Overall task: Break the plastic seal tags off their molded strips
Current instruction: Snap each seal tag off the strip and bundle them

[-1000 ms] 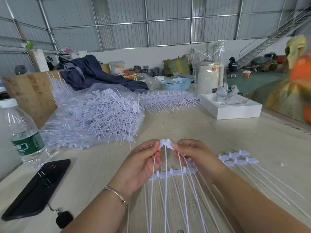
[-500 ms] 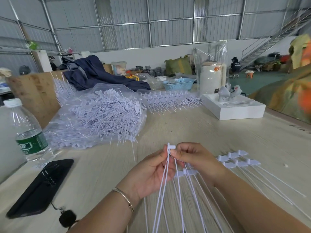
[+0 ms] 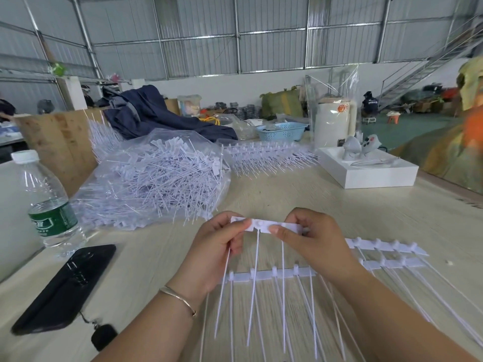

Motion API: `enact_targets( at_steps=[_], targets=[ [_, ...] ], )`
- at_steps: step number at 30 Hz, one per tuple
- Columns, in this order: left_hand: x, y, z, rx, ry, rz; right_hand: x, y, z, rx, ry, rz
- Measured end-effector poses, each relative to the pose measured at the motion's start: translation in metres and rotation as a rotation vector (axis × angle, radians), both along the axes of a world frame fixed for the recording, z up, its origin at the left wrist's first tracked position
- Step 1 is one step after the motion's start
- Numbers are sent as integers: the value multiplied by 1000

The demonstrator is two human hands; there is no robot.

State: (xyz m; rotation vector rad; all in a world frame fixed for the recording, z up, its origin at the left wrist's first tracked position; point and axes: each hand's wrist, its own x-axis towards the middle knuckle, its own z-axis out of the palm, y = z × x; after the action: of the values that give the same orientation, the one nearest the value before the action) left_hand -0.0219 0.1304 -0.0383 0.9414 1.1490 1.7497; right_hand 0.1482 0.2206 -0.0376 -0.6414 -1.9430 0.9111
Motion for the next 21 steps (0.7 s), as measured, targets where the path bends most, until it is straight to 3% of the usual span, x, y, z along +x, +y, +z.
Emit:
enact_targets(
  at_steps=[5, 12, 21],
  targets=[
    [0, -2, -4, -55, 244, 84, 1, 0, 3, 10, -17, 29],
    [-2, -3, 1, -96, 134, 16, 3, 1, 7, -121, 55, 110],
    [-7, -6, 8, -142, 194, -112, 9, 4, 11, -150, -16, 172]
  ],
)
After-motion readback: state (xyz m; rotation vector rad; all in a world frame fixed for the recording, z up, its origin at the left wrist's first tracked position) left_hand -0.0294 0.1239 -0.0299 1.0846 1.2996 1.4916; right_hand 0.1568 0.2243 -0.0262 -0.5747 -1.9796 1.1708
